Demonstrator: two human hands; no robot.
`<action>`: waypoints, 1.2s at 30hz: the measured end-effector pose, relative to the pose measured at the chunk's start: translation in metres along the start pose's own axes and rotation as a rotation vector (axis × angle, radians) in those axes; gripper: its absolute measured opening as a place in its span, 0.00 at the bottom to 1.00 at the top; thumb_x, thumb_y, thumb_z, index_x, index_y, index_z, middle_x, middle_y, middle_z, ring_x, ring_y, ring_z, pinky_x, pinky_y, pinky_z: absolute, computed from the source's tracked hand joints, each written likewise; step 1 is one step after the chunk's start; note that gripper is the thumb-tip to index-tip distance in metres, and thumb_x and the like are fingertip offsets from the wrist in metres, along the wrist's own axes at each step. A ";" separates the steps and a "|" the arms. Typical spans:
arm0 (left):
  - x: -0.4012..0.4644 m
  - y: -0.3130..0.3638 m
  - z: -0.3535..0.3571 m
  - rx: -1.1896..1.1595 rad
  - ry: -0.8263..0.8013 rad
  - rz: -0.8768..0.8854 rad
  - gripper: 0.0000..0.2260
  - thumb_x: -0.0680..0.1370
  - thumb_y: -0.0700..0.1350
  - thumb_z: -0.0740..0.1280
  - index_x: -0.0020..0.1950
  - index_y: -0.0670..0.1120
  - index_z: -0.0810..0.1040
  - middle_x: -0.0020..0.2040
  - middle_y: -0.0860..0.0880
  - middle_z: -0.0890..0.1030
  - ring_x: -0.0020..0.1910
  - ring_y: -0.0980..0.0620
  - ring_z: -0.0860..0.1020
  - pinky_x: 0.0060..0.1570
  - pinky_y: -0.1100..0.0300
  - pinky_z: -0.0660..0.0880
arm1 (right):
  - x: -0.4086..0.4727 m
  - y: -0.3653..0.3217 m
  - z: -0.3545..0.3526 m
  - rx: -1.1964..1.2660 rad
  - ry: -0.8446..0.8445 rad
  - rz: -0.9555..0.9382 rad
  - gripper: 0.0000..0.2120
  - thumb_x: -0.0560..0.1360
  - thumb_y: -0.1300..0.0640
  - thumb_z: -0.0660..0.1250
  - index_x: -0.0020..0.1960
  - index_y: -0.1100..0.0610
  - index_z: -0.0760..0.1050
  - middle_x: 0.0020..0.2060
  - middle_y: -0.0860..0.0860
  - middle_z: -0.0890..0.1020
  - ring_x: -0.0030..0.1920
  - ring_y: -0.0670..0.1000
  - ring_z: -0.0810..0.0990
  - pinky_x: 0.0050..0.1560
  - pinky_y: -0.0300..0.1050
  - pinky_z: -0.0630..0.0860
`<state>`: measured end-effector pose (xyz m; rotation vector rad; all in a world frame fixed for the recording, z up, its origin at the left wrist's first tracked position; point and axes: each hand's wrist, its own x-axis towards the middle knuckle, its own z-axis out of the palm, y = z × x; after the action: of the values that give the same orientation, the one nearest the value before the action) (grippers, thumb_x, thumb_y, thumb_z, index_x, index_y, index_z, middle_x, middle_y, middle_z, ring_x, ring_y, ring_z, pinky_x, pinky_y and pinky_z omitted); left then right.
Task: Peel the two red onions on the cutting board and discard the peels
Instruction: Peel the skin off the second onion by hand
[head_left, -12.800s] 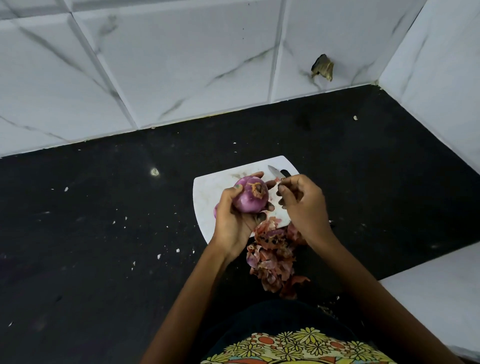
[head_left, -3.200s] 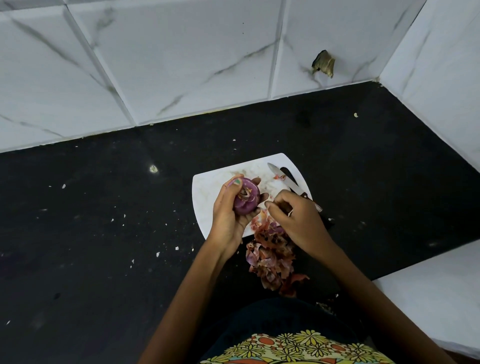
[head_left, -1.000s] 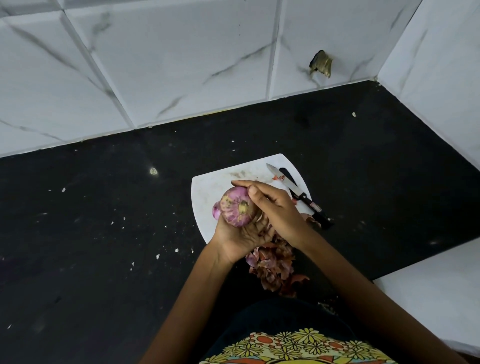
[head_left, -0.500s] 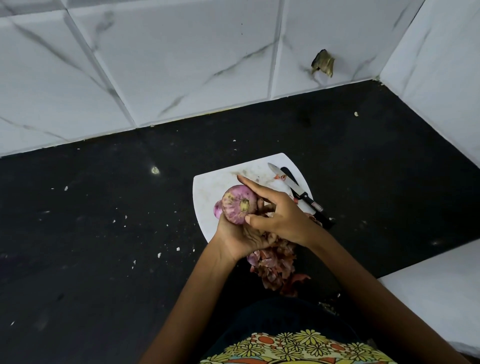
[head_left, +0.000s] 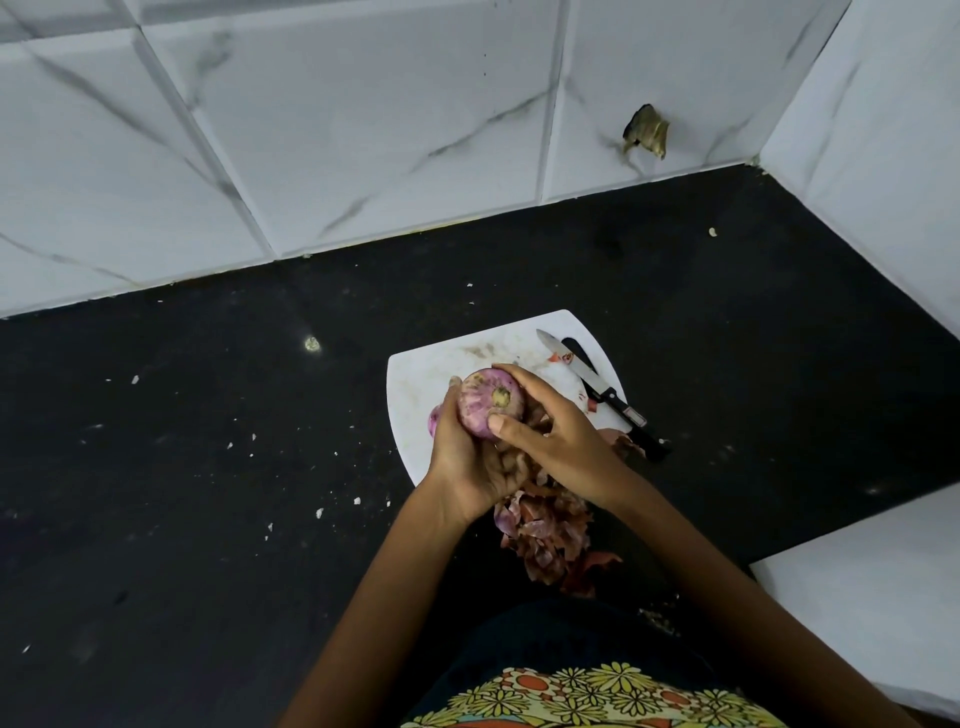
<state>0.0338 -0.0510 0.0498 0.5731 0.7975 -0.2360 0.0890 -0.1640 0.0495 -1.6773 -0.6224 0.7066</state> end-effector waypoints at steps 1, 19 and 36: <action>0.000 0.001 -0.001 0.066 -0.011 0.034 0.32 0.76 0.71 0.50 0.46 0.46 0.82 0.41 0.48 0.84 0.35 0.53 0.79 0.30 0.65 0.74 | -0.001 0.002 0.000 -0.002 0.018 0.007 0.24 0.76 0.53 0.68 0.70 0.47 0.66 0.63 0.44 0.76 0.63 0.39 0.74 0.62 0.37 0.73; -0.004 0.026 -0.011 0.961 0.305 0.769 0.24 0.70 0.42 0.77 0.64 0.44 0.75 0.53 0.51 0.78 0.49 0.57 0.78 0.43 0.74 0.74 | 0.025 -0.004 -0.005 -0.238 0.066 -0.075 0.31 0.69 0.64 0.75 0.69 0.52 0.70 0.63 0.48 0.72 0.57 0.47 0.78 0.55 0.35 0.77; 0.037 0.046 -0.052 0.992 0.433 0.799 0.27 0.77 0.28 0.55 0.76 0.42 0.62 0.70 0.44 0.71 0.67 0.50 0.71 0.67 0.57 0.69 | 0.115 0.029 0.031 -0.324 0.136 0.020 0.31 0.67 0.62 0.76 0.67 0.56 0.70 0.63 0.54 0.72 0.61 0.54 0.76 0.60 0.50 0.77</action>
<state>0.0460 0.0167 0.0117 1.8687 0.7682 0.2753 0.1457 -0.0662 0.0014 -2.0148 -0.6489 0.5191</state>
